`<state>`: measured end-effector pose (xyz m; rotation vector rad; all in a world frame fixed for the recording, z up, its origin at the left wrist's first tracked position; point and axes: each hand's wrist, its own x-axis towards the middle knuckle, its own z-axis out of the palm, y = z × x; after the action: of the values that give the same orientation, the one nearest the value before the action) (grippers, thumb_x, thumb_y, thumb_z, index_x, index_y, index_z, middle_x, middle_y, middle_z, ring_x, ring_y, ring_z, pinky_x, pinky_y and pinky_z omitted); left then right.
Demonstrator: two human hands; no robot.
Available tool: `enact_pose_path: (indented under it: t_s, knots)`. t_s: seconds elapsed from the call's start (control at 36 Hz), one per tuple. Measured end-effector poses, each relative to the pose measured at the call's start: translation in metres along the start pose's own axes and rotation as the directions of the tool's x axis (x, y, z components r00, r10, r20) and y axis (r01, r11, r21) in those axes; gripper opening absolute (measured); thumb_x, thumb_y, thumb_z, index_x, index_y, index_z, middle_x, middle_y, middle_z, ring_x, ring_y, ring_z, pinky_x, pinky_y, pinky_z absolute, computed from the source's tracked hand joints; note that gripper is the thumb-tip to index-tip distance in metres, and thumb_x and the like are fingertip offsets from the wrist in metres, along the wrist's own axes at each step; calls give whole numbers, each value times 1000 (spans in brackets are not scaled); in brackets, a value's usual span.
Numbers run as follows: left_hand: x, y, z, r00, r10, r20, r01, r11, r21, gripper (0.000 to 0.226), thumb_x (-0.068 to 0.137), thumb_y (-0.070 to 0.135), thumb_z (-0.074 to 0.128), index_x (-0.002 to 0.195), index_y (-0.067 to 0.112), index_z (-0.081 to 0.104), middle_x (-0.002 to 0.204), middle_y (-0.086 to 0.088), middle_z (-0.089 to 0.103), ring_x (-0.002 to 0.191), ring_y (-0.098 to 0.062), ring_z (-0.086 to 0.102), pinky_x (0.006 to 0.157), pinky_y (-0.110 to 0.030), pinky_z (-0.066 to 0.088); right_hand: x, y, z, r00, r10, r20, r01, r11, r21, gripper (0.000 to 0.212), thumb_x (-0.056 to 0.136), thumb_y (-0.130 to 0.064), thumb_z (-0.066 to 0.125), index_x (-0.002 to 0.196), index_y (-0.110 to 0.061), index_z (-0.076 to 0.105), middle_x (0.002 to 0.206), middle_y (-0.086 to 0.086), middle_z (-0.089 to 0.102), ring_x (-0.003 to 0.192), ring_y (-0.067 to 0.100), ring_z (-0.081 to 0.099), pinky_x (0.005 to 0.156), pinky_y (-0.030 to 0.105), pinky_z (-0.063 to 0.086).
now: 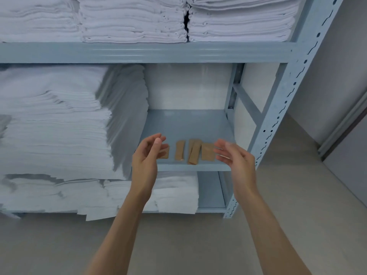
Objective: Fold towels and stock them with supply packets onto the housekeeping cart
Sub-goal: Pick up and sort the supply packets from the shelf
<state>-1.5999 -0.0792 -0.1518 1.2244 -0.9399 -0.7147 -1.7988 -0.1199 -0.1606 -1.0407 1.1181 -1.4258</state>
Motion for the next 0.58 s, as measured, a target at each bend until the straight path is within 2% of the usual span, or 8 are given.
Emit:
enact_pose_path:
  t_s: [0.22,0.39,0.5,0.58]
  knots:
    - [20,-35,-12,992,-95,-79,97,995,18,26,103,25,52,119,9,65,110,-3,74,102,-21,70,95,-42,56,27,29,13,990,134,33,-135,991,19,22,99,-18,55,99,-13,76,98,3,77,96,19,73,89,36,57]
    - [58,-66,-21,983,-148,-113,152,988,26,23,103,25,52,115,12,67,112,-6,73,103,-22,69,96,-44,55,63,54,40,977,211,27,-211,977,11,20,97,-14,57,100,-6,75,99,11,76,97,26,71,84,31,59]
    - [93,-95,-26,973,-192,-126,196,980,23,18,102,25,55,108,16,69,107,-2,74,100,-19,70,95,-42,56,94,77,64,967,253,20,-253,967,-29,18,96,-13,59,99,-3,74,103,18,73,97,31,69,86,38,57]
    - [124,-122,-27,964,-240,-117,246,969,36,13,99,21,59,105,18,70,98,6,75,97,-17,71,92,-39,56,123,100,81,960,281,9,-279,957,-75,16,94,-14,61,94,-3,74,99,20,73,92,28,70,83,38,56]
